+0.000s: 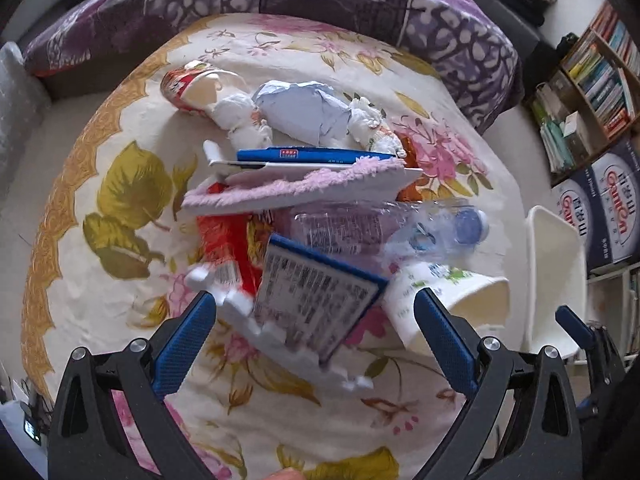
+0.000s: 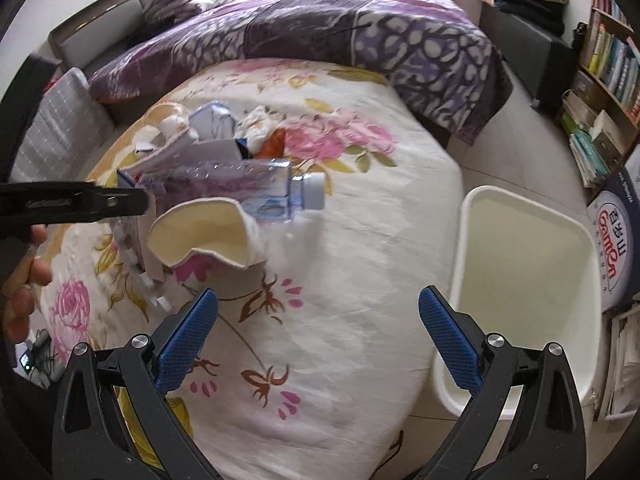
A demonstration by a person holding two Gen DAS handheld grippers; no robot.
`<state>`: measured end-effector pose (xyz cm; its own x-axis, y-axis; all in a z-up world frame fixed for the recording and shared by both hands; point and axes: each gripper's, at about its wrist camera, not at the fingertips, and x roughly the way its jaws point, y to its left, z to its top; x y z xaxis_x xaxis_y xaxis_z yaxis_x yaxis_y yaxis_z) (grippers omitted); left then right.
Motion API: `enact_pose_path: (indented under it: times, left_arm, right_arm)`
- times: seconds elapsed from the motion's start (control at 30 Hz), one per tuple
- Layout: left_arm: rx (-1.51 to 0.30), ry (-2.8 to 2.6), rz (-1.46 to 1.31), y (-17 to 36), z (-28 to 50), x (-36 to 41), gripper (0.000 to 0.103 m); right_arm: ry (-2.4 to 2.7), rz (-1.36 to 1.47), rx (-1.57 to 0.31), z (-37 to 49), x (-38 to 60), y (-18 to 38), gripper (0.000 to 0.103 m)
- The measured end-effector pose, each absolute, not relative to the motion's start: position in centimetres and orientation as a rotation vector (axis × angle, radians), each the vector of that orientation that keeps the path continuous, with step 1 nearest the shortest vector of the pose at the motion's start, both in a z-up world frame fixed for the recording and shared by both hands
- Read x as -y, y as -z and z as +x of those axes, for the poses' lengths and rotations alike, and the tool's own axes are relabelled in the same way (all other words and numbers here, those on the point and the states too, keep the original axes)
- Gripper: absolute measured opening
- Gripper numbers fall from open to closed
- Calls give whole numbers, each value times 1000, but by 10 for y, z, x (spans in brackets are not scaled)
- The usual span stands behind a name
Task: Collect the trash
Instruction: 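Grasp the white cardboard box with the left tool while the right tool grasps the paper cup, then carry the box and cup over the white bin and open both tools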
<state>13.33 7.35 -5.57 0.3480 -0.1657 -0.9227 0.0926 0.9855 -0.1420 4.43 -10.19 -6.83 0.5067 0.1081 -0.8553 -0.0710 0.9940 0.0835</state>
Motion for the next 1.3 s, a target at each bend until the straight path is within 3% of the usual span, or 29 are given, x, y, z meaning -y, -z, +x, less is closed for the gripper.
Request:
enact_pose_path:
  times: [0.17,0.2,0.23,0.27,0.33,0.87,0.9,0.93,1.0,1.3]
  left_arm:
    - [-1234,143,32,72,141,-67,94]
    - [-1224,132,44,72,141,-68,88]
    - [-1221,127,48,72,142,-69,72]
    - [-1224,126,39,72,142,-73,64]
    - [-1213,134,0,67,142,-81,55]
    - [-1086,224,-179,16,135,-112,55]
    - [-1086,221,-183,16,136,-115,55]
    - [-1086,217,-186,17,135,-117,55]
    - [-1087,205,-191,17,135,-121,55]
    - [-1063,183,-202,12,131,-124,55]
  right_arm:
    - [-152,35,-1015,51,92,78,96]
    - [-168,33,-1009,54,89,78,96]
    - [-178,29,-1004,56,85,80,96]
    - [-192,16,-997,59,79,81,96]
    - [-228,-23,-977,63,69,84,96]
    - [-277,-171,-922,89,19,94,96]
    - [-280,-170,-922,89,18,95,93]
    - [-287,-165,-921,89,17,94,79]
    - [-293,-151,-938,91,17,94,65]
    - [-309,-34,-908,86,32,74,60]
